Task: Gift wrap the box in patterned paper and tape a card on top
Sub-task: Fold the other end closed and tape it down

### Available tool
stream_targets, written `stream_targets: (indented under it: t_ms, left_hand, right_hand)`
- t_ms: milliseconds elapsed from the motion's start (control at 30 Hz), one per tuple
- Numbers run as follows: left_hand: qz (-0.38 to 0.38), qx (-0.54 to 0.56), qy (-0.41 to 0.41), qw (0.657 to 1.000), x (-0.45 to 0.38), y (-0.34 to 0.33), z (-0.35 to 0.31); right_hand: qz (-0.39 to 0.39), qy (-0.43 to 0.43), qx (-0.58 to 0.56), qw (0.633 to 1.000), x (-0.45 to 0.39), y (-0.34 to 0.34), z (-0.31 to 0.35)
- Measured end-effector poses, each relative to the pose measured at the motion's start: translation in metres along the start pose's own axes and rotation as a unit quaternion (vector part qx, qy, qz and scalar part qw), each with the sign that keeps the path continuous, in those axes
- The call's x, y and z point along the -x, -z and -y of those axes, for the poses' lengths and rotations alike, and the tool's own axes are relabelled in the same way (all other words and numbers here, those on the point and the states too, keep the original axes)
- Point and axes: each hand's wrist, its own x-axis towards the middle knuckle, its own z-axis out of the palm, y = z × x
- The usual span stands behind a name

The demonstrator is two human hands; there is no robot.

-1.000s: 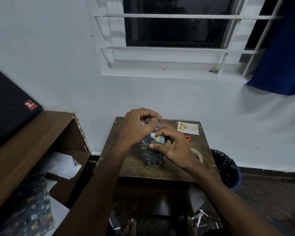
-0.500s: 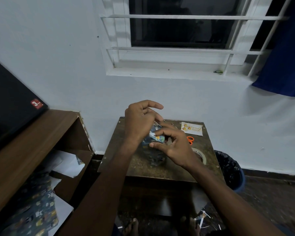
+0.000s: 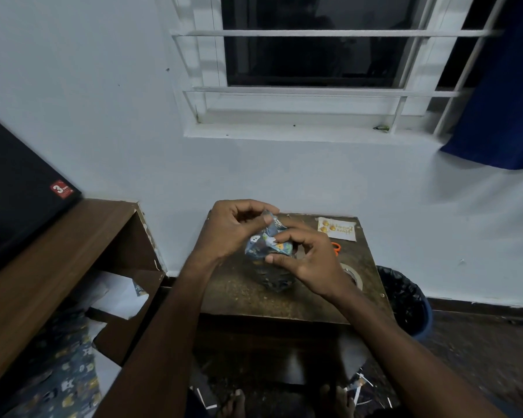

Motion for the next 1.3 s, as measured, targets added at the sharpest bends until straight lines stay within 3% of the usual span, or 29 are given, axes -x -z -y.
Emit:
stream_targets:
  t_ms: [267,500,733,933,1300]
  left_hand:
    - [-0.153,0.065,-0.001,0.986,-0.001,-0.031,-0.004]
    - [-0.087,0.149,-0.005,0.985,0.0,-0.023,-0.006]
    - [0.07,0.129,0.001,0.989,0.009,-0.012,-0.002]
    - [0.036,0.087,0.015,0.995,0.008,-0.032,0.005]
    - [-0.016,0.247,0.125,0.961,0.01,-0.076,0.019]
  right_hand:
    - [-0.007,-0.016,-0.027,0.999,-0.002,0.002,-0.002]
    - [-0.043,-0.014,-0.048,0.998,-0.001,0.004,-0.001]
    - [-0.093,-0.059,-0.113,0.987,-0.005,0.014,-0.001]
    - [-0.133,-0.12,-0.167,0.97,-0.005,0.015,0.0]
    - [-0.171,-0.165,-0.227,0.944,-0.006,0.01,0.002]
